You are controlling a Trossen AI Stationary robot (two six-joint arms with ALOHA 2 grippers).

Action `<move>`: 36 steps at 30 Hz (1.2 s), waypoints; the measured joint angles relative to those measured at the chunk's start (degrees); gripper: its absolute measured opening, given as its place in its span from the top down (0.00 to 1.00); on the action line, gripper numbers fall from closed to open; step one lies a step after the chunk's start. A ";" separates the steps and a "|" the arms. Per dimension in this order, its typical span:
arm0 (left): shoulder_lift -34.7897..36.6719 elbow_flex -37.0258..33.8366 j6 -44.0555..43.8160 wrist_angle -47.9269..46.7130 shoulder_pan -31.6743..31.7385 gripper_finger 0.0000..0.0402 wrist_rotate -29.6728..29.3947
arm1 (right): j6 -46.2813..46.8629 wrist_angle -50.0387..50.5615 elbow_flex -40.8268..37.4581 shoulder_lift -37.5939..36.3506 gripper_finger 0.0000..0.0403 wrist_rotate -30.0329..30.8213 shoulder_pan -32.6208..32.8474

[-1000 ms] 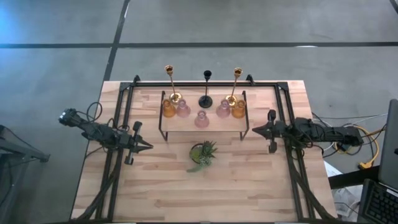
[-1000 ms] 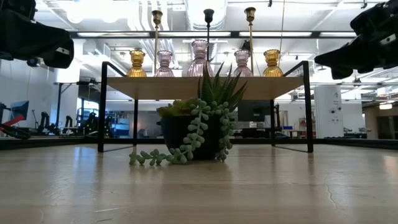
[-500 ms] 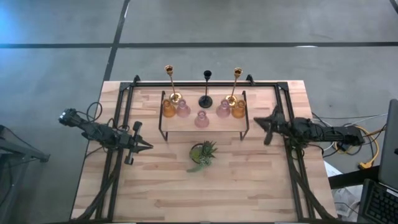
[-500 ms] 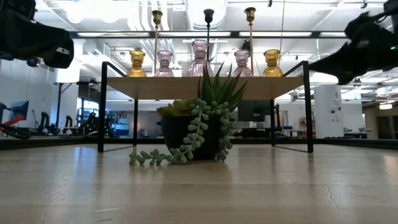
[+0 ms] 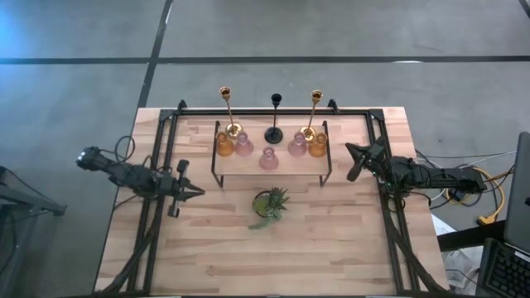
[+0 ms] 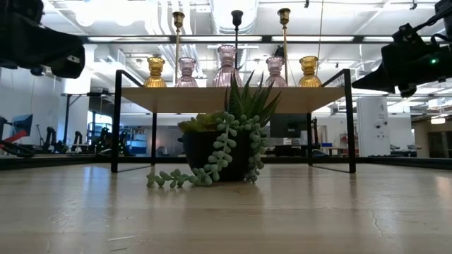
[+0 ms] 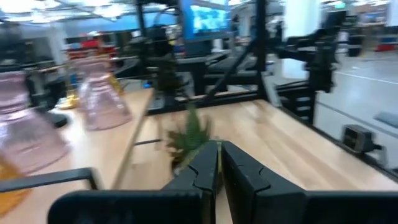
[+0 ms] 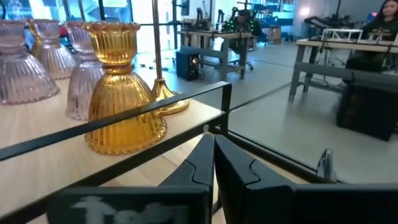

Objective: Pick & Place candle stick holders
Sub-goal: Return to Home Position

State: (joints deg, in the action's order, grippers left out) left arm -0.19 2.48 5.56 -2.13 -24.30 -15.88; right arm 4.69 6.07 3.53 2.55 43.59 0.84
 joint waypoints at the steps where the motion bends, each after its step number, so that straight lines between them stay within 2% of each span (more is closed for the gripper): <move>1: 0.00 0.00 -0.02 -0.02 1.18 0.94 0.00 | -0.31 0.06 0.00 0.00 0.98 0.02 0.00; 5: 0.11 -0.04 -3.69 0.08 7.49 0.94 0.21 | -0.61 0.04 0.00 0.15 0.98 -0.02 0.00; 7: 0.11 -1.03 -2.86 2.78 11.41 0.94 1.31 | -0.78 0.02 0.00 0.15 0.98 -0.04 0.00; 8: 0.11 -1.95 -2.43 4.81 13.38 0.94 3.12 | -0.81 0.02 0.00 0.15 0.98 -0.04 0.00; 13: 0.11 -1.99 -3.96 3.43 21.52 0.94 16.66 | -0.78 0.04 0.00 0.20 0.98 -0.07 0.00; 16: 0.11 -2.01 -3.99 3.47 24.39 0.94 20.29 | -0.81 0.04 0.00 0.20 0.98 -0.04 0.00; 36: 0.00 -2.08 -4.57 3.68 24.81 0.94 20.76 | -0.65 0.04 0.02 0.20 0.98 -0.07 0.00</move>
State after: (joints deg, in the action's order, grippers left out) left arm -0.19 0.40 0.99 1.54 0.51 4.89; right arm 4.04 6.10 3.55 2.74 43.53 0.84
